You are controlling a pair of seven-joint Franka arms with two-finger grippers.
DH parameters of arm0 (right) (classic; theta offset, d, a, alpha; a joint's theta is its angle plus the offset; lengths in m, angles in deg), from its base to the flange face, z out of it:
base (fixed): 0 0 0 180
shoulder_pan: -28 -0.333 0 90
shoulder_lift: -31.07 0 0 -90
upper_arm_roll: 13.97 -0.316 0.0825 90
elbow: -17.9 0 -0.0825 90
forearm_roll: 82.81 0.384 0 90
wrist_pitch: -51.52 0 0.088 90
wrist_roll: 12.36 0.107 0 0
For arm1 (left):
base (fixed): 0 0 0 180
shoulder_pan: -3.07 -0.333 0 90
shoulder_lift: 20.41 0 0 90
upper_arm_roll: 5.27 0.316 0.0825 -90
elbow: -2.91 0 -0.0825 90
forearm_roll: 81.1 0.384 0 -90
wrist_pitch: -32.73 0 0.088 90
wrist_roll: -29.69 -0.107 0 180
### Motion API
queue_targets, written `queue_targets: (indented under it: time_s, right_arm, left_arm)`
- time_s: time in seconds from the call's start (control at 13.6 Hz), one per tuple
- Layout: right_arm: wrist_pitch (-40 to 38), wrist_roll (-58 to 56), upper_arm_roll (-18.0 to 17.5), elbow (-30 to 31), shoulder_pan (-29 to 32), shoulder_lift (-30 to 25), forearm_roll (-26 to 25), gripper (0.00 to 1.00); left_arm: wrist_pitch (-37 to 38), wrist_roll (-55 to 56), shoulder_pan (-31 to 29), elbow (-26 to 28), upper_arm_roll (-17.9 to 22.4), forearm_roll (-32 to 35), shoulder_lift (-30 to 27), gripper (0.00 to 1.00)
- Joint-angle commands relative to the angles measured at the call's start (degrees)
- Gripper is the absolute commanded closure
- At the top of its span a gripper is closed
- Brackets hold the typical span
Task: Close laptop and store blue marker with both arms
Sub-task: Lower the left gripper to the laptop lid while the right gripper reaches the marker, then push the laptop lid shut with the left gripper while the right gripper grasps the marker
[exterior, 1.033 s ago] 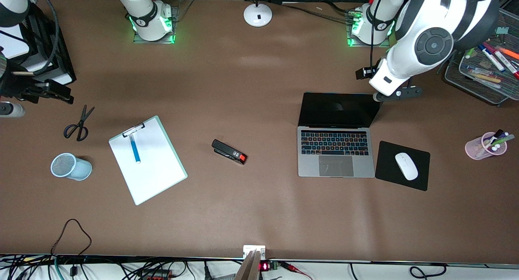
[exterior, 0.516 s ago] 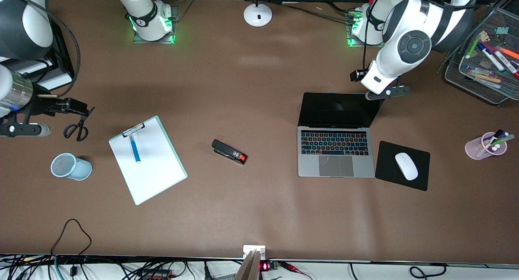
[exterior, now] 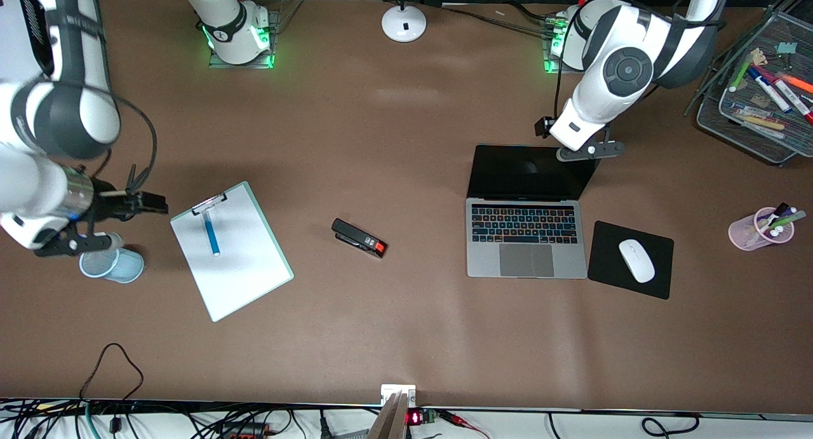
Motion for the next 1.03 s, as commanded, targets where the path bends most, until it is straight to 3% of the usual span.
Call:
queue_targets:
  time_s: [0.0, 0.66, 0.96]
  right_arm:
    - [2.38, -1.64, -0.13, -0.77, 0.19, 3.87, 1.57, 0.00]
    - [12.39, -11.66, -0.48, -0.68, -0.25, 13.37, 2.18, 0.00]
    - [15.64, -11.75, -0.48, -0.68, -1.38, 16.27, 2.09, 0.00]
  left_arm:
    - [-2.87, -0.39, -0.06, -0.78, -0.15, 0.54, 2.22, 0.00]
    - [-4.19, -0.48, -0.76, -10.62, -0.07, 3.79, 10.56, 0.00]
    - [-10.68, -0.48, -0.85, -11.42, 0.55, 3.79, 14.00, 0.00]
